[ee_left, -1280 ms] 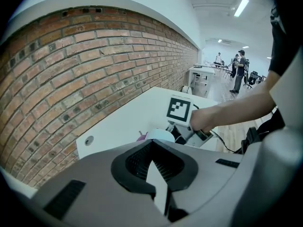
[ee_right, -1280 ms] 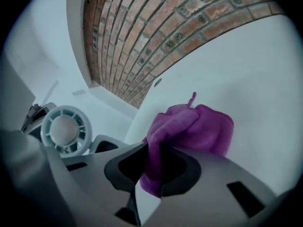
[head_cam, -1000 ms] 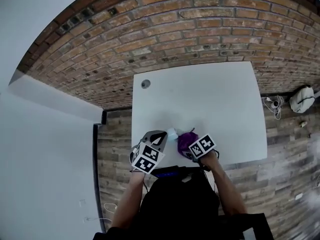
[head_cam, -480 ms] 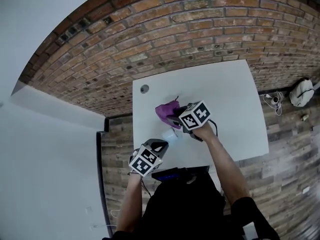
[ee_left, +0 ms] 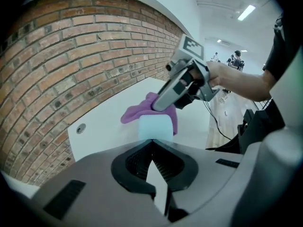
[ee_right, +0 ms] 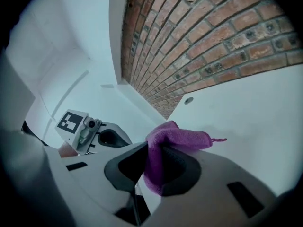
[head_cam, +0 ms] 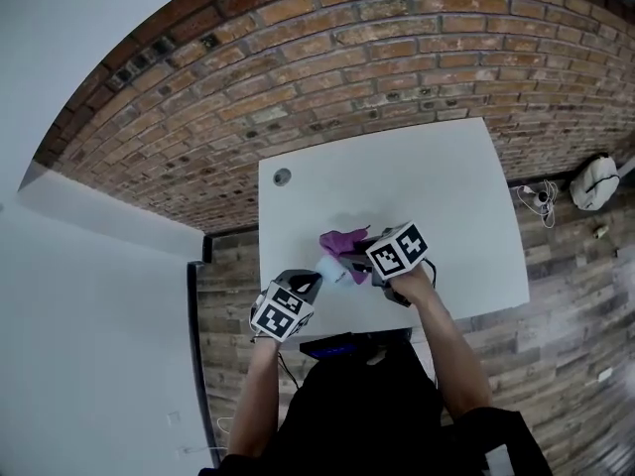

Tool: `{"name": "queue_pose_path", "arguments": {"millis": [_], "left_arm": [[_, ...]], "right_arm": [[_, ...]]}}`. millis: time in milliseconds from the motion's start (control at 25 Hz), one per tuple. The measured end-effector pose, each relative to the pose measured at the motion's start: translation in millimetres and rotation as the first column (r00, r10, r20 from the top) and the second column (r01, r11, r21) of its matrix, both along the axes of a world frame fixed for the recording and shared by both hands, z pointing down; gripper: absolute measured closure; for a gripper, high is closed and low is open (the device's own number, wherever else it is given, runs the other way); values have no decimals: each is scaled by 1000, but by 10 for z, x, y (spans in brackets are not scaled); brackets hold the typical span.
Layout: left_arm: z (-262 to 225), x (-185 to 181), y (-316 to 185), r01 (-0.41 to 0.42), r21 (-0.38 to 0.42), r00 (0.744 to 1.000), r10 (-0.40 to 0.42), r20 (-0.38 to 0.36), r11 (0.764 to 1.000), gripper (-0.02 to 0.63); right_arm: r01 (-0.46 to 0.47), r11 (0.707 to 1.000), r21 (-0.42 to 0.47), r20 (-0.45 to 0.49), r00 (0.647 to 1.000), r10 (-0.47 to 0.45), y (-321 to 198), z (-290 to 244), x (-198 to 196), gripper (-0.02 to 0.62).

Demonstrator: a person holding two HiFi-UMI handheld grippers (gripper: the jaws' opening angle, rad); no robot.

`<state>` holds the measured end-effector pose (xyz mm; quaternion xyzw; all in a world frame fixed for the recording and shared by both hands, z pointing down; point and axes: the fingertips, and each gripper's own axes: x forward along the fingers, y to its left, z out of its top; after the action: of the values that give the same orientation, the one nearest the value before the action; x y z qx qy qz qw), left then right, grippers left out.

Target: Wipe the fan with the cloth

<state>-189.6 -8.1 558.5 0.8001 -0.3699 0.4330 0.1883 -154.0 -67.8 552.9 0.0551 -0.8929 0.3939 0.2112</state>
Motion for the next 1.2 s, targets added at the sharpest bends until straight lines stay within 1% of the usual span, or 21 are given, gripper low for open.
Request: {"name": "queue_pose_path", "arguments": {"millis": [120,240,280,320,360,400,440,480,520,560,600,680,760,800,840,880,960,1000,1040,1120,1200], "left_arm": [[-3,-70,-66,14,7,1000,-14,5,1000,601],[-144,-60,-105,27,48,1000,-27,-3,998,601],[-217,-12,-127,16,71,1000,-16,-5,997,601],[-275,43,-155,-4,91,1000,3,3,996,601],[-301,88,-180,-29,102,999,27,23,994,601],[-293,118,-192,-54,100,997,49,51,994,601],[-262,136,-191,-76,89,994,69,80,993,601],[-227,146,-184,-91,77,991,83,102,993,601],[-203,154,-175,-98,68,989,90,116,993,601],[-191,160,-164,-101,61,988,93,123,993,601],[-186,164,-154,-101,54,987,94,128,993,601],[-190,173,-156,-105,49,987,98,127,993,601],[-197,171,-169,-112,50,986,105,129,992,601],[-197,160,-170,-115,48,985,108,135,992,601],[-193,146,-166,-116,45,984,109,141,992,601],[-189,136,-161,-114,42,984,107,143,993,601],[-195,137,-155,-106,43,986,99,135,993,601],[-198,141,-151,-102,44,987,96,131,994,601],[-201,144,-152,-101,45,987,94,128,994,601],[-206,152,-166,-99,49,988,92,127,994,601],[-209,156,-170,-97,51,988,90,128,994,601]], "right_arm": [[-74,995,-63,8,997,75,156,75,163,531],[-201,976,-88,10,979,203,114,106,326,531],[-241,967,-88,39,969,245,56,21,354,531],[-265,960,-92,90,958,273,2,-118,343,531],[-270,958,-98,151,947,282,-33,-280,286,531],[-256,961,-100,202,941,272,-37,-423,190,531],[-229,969,-93,228,943,244,-13,-511,71,531],[-197,977,-77,224,952,209,31,-527,-47,531],[-171,983,-59,199,963,180,77,-479,-141,531],[-162,985,-49,174,970,169,108,-401,-193,531],[-174,983,-59,172,968,182,115,-331,-204,531],[-232,964,-127,227,940,256,77,-251,-138,531],[-293,933,-210,283,895,345,9,-157,-27,529],[-317,913,-257,292,875,386,-20,-66,27,529],[-332,894,-300,283,864,416,-31,63,69,529],[-334,882,-332,257,868,425,-11,221,93,529],[-311,878,-363,182,901,394,100,528,103,531],[-307,876,-371,154,910,384,136,616,125,529],[-321,870,-374,142,907,396,123,633,173,531],[-374,848,-376,175,870,461,-34,459,299,531],[-384,838,-387,264,825,500,-191,129,337,529]]}}
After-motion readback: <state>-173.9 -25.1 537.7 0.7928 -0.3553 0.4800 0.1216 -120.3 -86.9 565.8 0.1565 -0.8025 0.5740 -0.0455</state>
